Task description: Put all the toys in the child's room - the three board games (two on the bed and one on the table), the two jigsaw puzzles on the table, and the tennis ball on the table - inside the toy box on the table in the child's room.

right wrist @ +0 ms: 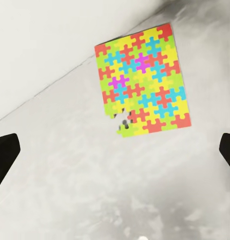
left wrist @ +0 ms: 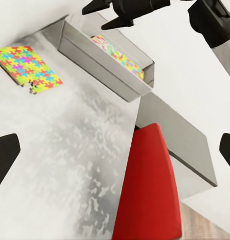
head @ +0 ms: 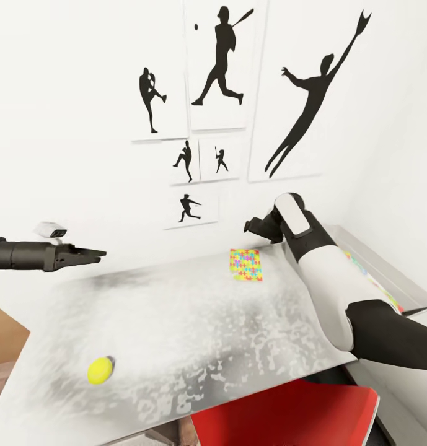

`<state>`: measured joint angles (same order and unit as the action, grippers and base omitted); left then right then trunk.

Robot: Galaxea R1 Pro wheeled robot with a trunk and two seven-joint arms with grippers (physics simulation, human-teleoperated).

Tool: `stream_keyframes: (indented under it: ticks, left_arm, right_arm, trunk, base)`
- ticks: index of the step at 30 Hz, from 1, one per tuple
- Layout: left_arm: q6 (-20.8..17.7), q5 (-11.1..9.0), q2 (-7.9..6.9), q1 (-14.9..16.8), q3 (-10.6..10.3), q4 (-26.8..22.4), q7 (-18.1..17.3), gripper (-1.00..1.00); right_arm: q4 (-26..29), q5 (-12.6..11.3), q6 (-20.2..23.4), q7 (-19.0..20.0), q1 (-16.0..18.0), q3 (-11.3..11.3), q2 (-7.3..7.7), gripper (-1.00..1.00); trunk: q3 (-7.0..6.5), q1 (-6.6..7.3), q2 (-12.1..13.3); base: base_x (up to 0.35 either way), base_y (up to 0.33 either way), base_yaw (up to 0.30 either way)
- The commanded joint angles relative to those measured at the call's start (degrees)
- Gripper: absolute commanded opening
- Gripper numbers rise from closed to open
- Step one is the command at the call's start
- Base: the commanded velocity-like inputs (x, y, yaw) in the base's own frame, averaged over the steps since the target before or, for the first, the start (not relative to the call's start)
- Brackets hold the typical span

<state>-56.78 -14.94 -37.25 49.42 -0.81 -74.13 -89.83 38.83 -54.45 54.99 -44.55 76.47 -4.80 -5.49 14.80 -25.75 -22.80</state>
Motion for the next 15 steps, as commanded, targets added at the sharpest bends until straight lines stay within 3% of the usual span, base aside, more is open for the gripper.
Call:
stream_keyframes:
  ticks: [1,9,15]
  left_arm:
    - [-0.6,-0.1,-0.04,0.1,-0.1,-0.2,-0.2,1.0]
    - [-0.5,-0.2,-0.1,0.1,0.1,-2.5,-0.2,1.0]
    - [-0.5,-0.3,-0.11,0.3,0.4,-4.1,-0.2,1.0]
  right_arm:
    - [0.0,-0.2,-0.2,-0.5,0.1,-0.2,0.01,1.0]
    - [-0.1,5.4,-4.6,1.4,0.2,-0.2,-1.17,1.0]
    - [-0.1,7.4,-5.0,2.1,0.4,-0.2,-1.97,1.0]
  trunk:
    - [0.21,-0.03,-0.1]
    - [0.97,-0.03,-0.1]
    - [1.54,-0.03,-0.1]
  base:
    - [0.0,0.0,0.0]
    - [0.0,0.0,0.0]
    - [0.0,0.0,0.0]
